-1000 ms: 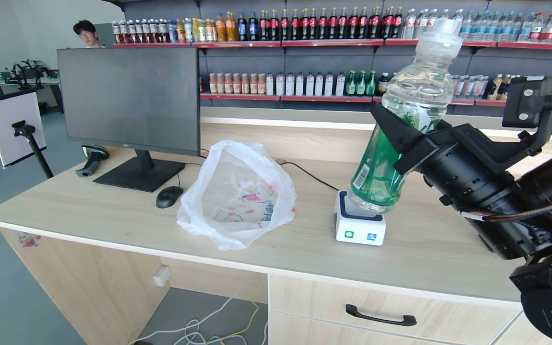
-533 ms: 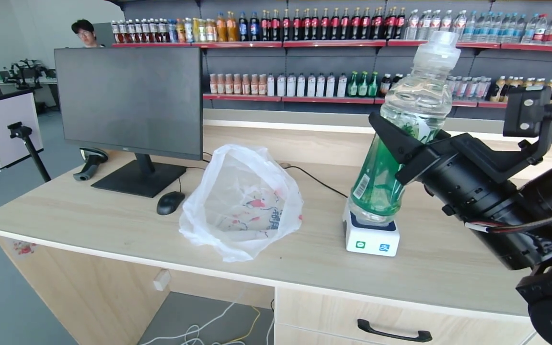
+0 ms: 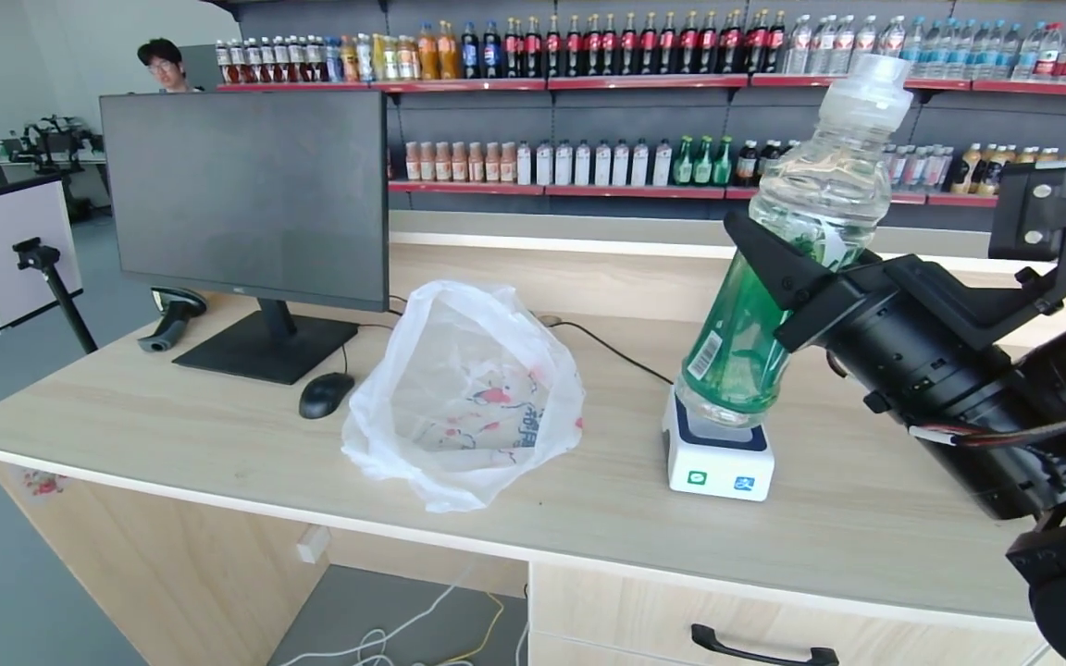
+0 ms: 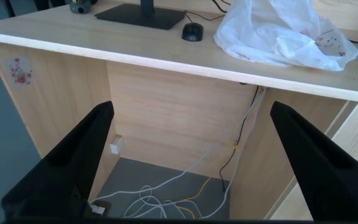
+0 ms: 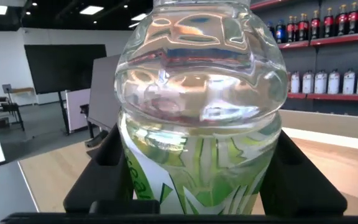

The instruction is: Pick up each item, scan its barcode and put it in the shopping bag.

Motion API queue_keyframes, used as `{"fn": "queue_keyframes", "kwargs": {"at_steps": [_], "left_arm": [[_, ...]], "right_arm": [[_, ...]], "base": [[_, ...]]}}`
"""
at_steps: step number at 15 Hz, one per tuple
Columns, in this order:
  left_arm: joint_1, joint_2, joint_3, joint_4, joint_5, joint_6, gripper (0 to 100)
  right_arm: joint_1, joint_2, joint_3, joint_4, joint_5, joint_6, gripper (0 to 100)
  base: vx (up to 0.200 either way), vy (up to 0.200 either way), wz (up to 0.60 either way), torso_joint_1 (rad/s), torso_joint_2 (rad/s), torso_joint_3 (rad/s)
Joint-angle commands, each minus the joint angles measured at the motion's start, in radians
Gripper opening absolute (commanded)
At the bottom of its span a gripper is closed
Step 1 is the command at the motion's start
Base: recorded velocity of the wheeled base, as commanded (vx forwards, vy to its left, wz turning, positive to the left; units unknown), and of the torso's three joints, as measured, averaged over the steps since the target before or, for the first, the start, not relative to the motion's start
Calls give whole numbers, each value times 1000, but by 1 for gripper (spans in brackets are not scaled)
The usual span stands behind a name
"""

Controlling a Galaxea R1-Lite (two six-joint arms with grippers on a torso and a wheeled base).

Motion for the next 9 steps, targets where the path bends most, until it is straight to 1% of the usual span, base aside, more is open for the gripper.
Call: {"fn": "queue_keyframes", "kwargs": {"at_steps": [1, 3, 9], "left_arm": [[-1, 0, 0, 0, 0, 0, 100], [-1, 0, 0, 0, 0, 0, 100], [-1, 0, 0, 0, 0, 0, 100]], "right_arm": [[-1, 1, 7, -1, 1, 1, 0], [-1, 1, 11, -1, 1, -2, 0], [-1, -3, 13, -1, 1, -4, 0]], "base": [[0, 0, -600, -2, -2, 2], [0, 0, -600, 0, -2, 0], [0, 0, 0, 0, 0, 0]]}}
